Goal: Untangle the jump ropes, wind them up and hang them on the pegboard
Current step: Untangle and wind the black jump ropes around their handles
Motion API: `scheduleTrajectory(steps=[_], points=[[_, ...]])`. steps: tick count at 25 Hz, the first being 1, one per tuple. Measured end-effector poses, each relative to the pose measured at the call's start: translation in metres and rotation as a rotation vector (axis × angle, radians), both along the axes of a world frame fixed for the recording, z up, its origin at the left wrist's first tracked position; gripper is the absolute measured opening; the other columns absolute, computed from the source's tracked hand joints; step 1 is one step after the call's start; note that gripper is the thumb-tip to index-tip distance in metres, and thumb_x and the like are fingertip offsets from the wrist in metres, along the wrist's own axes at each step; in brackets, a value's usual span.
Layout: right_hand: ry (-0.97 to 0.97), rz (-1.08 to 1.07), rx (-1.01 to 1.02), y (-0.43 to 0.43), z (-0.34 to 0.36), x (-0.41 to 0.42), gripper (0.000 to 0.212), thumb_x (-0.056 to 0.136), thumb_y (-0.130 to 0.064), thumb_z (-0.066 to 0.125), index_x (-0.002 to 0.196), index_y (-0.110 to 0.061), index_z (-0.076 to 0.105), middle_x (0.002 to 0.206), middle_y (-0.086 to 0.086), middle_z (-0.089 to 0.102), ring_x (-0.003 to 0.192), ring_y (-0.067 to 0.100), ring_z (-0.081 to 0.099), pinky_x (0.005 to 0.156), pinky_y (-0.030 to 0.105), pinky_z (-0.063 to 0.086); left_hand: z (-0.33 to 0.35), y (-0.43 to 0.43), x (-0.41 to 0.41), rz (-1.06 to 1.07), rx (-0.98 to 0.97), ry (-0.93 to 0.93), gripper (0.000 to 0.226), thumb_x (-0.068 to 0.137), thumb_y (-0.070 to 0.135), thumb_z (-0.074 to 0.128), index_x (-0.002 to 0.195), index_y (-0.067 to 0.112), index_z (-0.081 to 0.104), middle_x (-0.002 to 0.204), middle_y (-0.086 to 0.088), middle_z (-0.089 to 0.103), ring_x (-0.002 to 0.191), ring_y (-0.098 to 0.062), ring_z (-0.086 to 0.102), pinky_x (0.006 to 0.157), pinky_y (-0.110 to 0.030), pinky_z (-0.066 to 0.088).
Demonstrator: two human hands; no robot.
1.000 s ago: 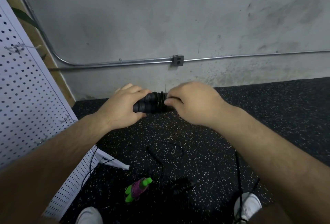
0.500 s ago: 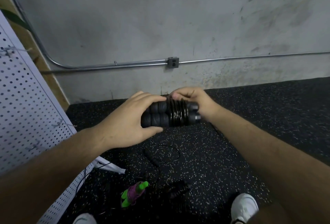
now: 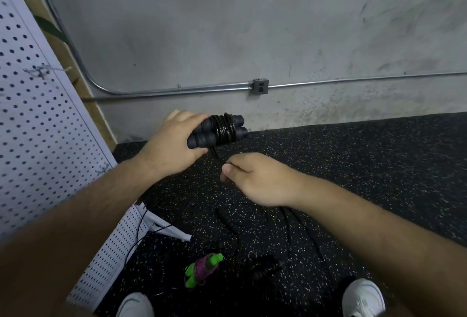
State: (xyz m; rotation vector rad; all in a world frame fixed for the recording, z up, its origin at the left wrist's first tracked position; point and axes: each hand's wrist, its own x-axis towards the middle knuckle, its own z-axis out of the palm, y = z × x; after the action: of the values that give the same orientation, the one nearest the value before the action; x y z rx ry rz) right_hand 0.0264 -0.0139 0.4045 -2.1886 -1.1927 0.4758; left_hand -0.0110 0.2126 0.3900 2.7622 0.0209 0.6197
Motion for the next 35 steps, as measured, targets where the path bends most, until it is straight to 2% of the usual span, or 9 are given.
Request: scheduleTrajectory(steps=[9,13,16,18,21,24,27,31,35], points=[[-0.611,-0.123,-0.006,-0.022,0.03,0.023,0.025,0.105,-0.038,0.044,0.105,-0.025,0.065,0.082,-0.011,0.063,0.071,0.01,0.055,0.059,0.028,0.041,-0.015,-0.016,-0.002,-0.181,0.07,0.078,0.063,0.074,0.024,0.086,0.132,0.024,0.062,0.107,0.008,0.061,0.103,-0.017,0.049,0.094,-0.044,0.046],[-0.525,-0.128,0.051,-0.034,0.026,0.051,0.023,0.103,-0.038,0.053,0.112,-0.027,0.071,0.102,-0.012,0.072,0.093,0.009,0.062,0.077,0.027,0.048,-0.012,-0.041,-0.013,-0.274,0.021,0.135,0.073,0.071,0.024,0.09,0.137,0.02,0.06,0.115,0.01,0.059,0.109,-0.011,0.047,0.101,-0.035,0.041],[-0.287,-0.15,0.204,-0.042,0.016,0.068,0.014,0.094,-0.037,0.066,0.1,-0.028,0.076,0.098,-0.016,0.074,0.092,0.001,0.067,0.086,0.024,0.051,0.0,-0.056,-0.025,-0.351,-0.056,0.183,0.074,0.072,0.031,0.09,0.138,0.026,0.057,0.12,0.016,0.056,0.117,-0.005,0.047,0.105,-0.028,0.038],[-0.029,-0.15,0.339,-0.047,0.013,0.073,0.005,0.092,-0.026,0.07,0.089,-0.025,0.074,0.085,-0.012,0.073,0.078,-0.002,0.067,0.076,0.021,0.053,0.01,-0.066,-0.034,-0.356,-0.105,0.205,0.074,0.073,0.036,0.088,0.138,0.033,0.054,0.123,0.022,0.054,0.121,0.001,0.047,0.106,-0.024,0.037],[0.359,-0.169,0.375,-0.041,-0.003,0.059,0.021,0.098,-0.006,0.057,0.079,-0.013,0.062,0.072,-0.002,0.063,0.058,0.002,0.061,0.055,0.017,0.05,0.021,-0.076,-0.042,-0.298,-0.26,0.233,0.077,0.075,0.038,0.085,0.14,0.04,0.044,0.133,0.028,0.05,0.125,0.009,0.048,0.107,-0.018,0.036],[0.256,-0.198,0.17,-0.008,-0.042,0.028,0.031,0.107,-0.014,0.041,0.079,-0.015,0.053,0.066,-0.002,0.051,0.054,0.009,0.046,0.052,0.027,0.04,0.021,-0.068,-0.037,-0.226,-0.307,0.179,0.074,0.08,0.03,0.082,0.139,0.036,0.038,0.134,0.022,0.05,0.123,0.007,0.049,0.104,-0.017,0.036],[0.238,-0.153,0.239,0.016,-0.059,0.006,0.029,0.109,-0.026,0.036,0.087,-0.019,0.054,0.07,-0.007,0.05,0.057,0.004,0.043,0.055,0.02,0.037,0.017,-0.047,-0.026,-0.125,-0.117,0.146,0.068,0.082,0.021,0.079,0.138,0.022,0.042,0.129,0.009,0.042,0.118,-0.006,0.048,0.104,-0.026,0.04],[0.067,-0.051,0.091,0.011,-0.034,-0.005,0.032,0.109,-0.031,0.038,0.101,-0.01,0.061,0.072,-0.011,0.049,0.058,-0.001,0.044,0.049,0.009,0.033,0.01,-0.025,-0.016,-0.073,-0.029,0.169,0.061,0.082,0.01,0.072,0.135,0.016,0.045,0.125,0.003,0.035,0.115,-0.013,0.046,0.102,-0.027,0.039],[0.011,-0.018,-0.043,-0.003,0.01,-0.015,0.039,0.108,-0.039,0.038,0.101,-0.011,0.065,0.071,-0.004,0.057,0.06,0.009,0.052,0.052,0.026,0.04,0.005,-0.013,-0.013,-0.043,0.006,0.187,0.058,0.082,0.011,0.073,0.134,0.016,0.047,0.123,0.003,0.037,0.115,-0.014,0.043,0.103,-0.036,0.043]])
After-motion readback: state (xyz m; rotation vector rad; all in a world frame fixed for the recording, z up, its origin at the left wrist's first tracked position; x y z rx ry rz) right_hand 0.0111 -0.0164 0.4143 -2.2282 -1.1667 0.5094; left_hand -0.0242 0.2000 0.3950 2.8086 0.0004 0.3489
